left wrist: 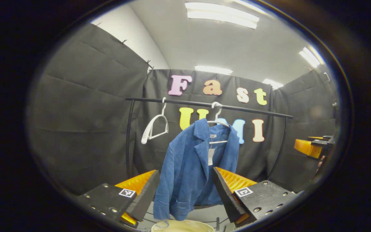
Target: Grasp the clothes on the hanger with both hands and then place them into the laundry hamper below.
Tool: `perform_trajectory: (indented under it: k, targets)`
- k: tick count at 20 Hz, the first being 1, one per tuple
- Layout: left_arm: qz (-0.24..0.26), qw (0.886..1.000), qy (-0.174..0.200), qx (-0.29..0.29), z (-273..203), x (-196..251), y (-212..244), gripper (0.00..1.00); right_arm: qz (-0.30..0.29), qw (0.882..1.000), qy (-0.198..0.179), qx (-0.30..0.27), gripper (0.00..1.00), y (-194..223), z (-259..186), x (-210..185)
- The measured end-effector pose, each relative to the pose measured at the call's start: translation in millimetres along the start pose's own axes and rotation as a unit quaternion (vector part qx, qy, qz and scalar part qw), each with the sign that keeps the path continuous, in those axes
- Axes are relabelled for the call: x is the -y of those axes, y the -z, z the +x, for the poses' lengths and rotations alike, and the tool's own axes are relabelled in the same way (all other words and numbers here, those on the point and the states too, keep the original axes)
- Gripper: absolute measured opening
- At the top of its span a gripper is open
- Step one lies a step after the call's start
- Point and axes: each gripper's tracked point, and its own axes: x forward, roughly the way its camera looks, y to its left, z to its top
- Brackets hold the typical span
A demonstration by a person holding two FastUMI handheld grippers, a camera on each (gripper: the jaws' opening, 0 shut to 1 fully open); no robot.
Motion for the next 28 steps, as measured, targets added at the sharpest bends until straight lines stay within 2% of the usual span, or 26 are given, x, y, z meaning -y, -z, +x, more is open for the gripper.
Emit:
perform_trajectory:
  k: [9, 15, 20, 23, 28]
  targets:
    - [-0.031, 0.999, -0.015, -0.033, 41.5, 5.6, -10.3, 0.95, 0.038, 0.998, -0.045, -0.038, 0.96, 14.1, 73.2, -35.9]
    - [-0.047, 0.997, -0.024, -0.055, 87.8, 28.0, -5.1, 0.95, 0.069, 0.993, -0.074, -0.056, 0.96, 21.0, 138.2, -47.1]
    - [-0.059, 0.996, -0.04, -0.053, 131.6, 48.9, -7.6, 0.95, 0.102, 0.985, -0.112, -0.089, 0.95, 40.1, 186.7, -57.6]
    - [-0.049, 0.995, -0.061, -0.057, 156.8, 53.5, -4.9, 0.95, 0.12, 0.978, -0.133, -0.105, 0.95, 51.6, 213.1, -64.7]
    - [-0.035, 0.992, -0.1, -0.07, 195.9, 56.1, 7.5, 0.94, 0.149, 0.961, -0.183, -0.141, 0.95, 75.6, 248.7, -87.5]
